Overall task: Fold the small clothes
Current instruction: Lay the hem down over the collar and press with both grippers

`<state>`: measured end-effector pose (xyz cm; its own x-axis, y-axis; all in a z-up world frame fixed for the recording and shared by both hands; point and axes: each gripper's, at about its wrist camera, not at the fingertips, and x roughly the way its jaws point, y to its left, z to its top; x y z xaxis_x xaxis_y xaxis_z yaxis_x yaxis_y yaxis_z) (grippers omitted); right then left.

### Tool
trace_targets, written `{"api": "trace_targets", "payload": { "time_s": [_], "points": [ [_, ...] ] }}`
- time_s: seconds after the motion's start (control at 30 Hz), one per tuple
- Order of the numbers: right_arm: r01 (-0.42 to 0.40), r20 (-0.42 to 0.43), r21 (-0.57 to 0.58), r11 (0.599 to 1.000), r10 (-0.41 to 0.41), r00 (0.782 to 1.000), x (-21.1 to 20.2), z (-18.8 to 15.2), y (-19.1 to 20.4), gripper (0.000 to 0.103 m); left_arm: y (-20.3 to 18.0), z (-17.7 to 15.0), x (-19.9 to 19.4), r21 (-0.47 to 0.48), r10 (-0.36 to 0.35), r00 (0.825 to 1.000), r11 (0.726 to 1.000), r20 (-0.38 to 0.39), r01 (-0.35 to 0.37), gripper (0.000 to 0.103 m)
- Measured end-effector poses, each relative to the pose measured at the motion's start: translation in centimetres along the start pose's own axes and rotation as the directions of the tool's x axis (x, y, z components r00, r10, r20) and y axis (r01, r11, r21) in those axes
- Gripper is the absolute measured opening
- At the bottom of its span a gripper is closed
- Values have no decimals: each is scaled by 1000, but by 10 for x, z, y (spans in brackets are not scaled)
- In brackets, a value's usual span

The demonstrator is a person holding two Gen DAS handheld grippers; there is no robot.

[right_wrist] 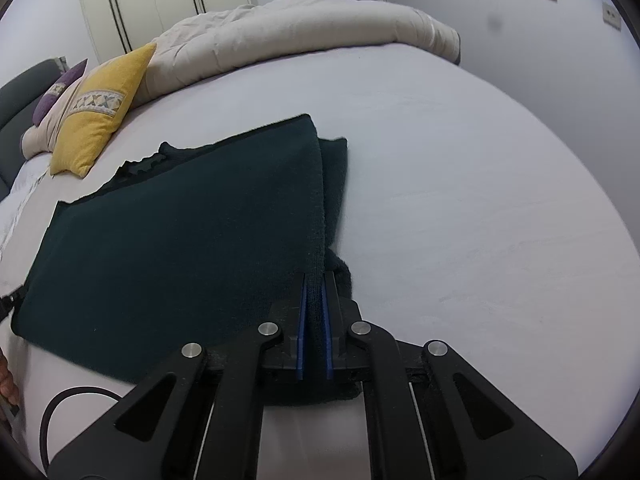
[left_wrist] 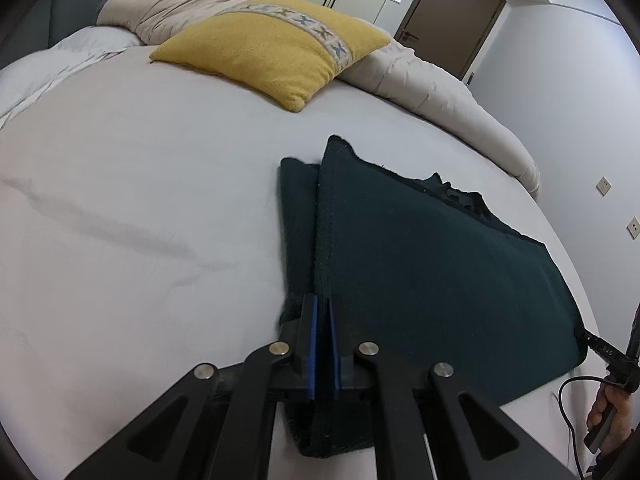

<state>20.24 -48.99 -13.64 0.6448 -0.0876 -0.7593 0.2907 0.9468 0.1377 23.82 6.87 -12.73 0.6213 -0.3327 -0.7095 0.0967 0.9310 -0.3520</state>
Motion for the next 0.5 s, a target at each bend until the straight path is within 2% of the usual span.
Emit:
{"api": "trace_targets", "payload": {
  "time_s": [0.27,0.5],
  "points": [
    [-26,-29,74,997,28,999,5,-7,-15,5,10,-8,6,-20,-5,1000,1000,-14,4,7],
    [-37,-41,96,995,41,998,9,-13,-23,5,15,-6,11,-30,-14,1000,999,-25,13,7]
  ]
}}
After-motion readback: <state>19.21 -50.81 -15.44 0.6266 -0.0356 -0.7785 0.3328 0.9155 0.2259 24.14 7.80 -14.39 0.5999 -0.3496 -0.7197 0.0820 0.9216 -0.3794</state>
